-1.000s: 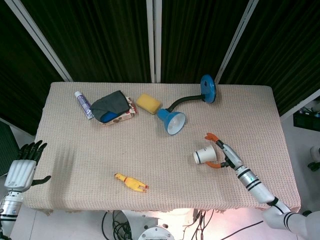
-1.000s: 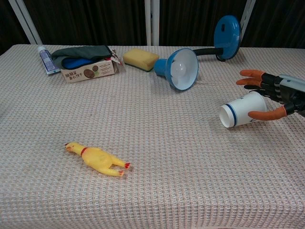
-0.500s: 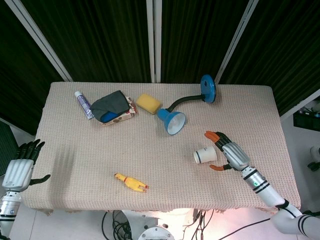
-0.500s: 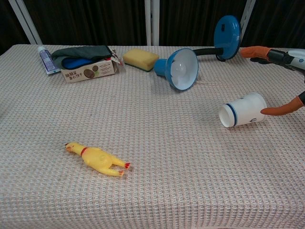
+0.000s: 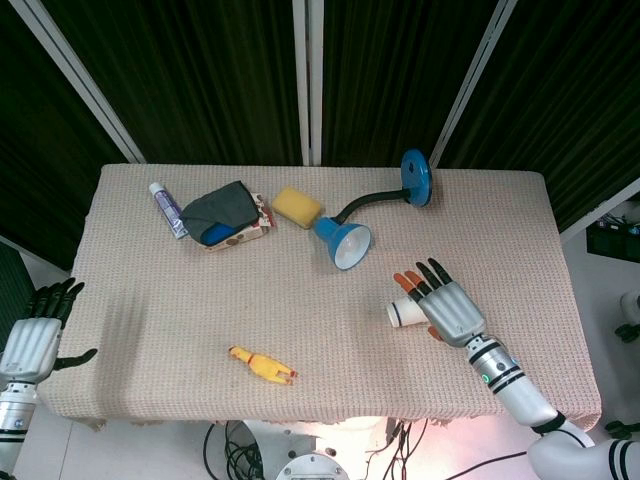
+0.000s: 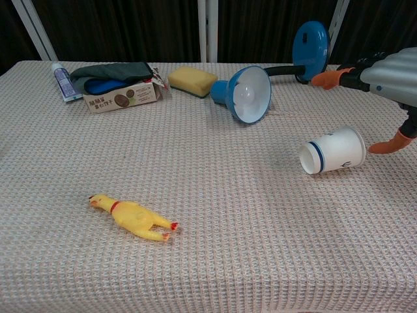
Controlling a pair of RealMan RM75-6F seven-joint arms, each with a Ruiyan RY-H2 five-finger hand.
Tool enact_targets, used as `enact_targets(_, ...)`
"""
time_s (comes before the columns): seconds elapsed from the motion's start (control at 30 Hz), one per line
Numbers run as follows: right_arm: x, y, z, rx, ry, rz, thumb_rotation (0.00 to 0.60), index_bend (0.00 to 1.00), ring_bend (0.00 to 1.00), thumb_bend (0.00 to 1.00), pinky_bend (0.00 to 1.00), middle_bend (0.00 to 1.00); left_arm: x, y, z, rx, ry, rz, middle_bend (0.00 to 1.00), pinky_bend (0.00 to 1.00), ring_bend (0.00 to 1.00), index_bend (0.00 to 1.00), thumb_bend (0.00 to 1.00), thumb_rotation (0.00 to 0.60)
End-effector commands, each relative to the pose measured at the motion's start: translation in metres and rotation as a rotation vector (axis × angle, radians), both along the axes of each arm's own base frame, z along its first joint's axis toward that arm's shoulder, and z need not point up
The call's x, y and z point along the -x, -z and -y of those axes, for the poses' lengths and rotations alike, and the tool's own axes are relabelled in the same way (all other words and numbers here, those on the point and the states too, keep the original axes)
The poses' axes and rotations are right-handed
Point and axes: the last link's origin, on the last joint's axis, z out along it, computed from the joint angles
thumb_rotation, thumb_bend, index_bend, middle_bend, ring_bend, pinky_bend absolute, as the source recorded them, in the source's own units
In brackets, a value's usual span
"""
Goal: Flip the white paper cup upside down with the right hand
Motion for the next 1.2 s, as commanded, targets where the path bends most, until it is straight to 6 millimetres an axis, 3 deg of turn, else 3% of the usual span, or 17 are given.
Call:
enact_targets(0.03,-0.019,0.034,-0.001,-0.056,0.052,-0.086,0.6,0.0,0.0,0.08,0.0,0.13,0.0,0.0,0.0,0.001,-0.002,0.0,0.0,0.05,0.0,0.0,0.07,0.6)
enact_targets(0.43,-0.026,0.059,-0.002,-0.062,0.077,-0.126,0.6,0.0,0.0,0.13,0.0,0.14,0.006,-0.001,0.0,0.005,-0.02,0.014,0.0,0.05,0.0,0.0,0.07,0.6)
enact_targets(1.2,-0.026,0.082,0.002,-0.006,0.069,-0.16,0.6,0.16,0.0,0.18,0.0,0.22,0.011,0.0,0.002,0.003,-0.033,0.025,0.0,0.05,0.0,0.0,0.07,0.6)
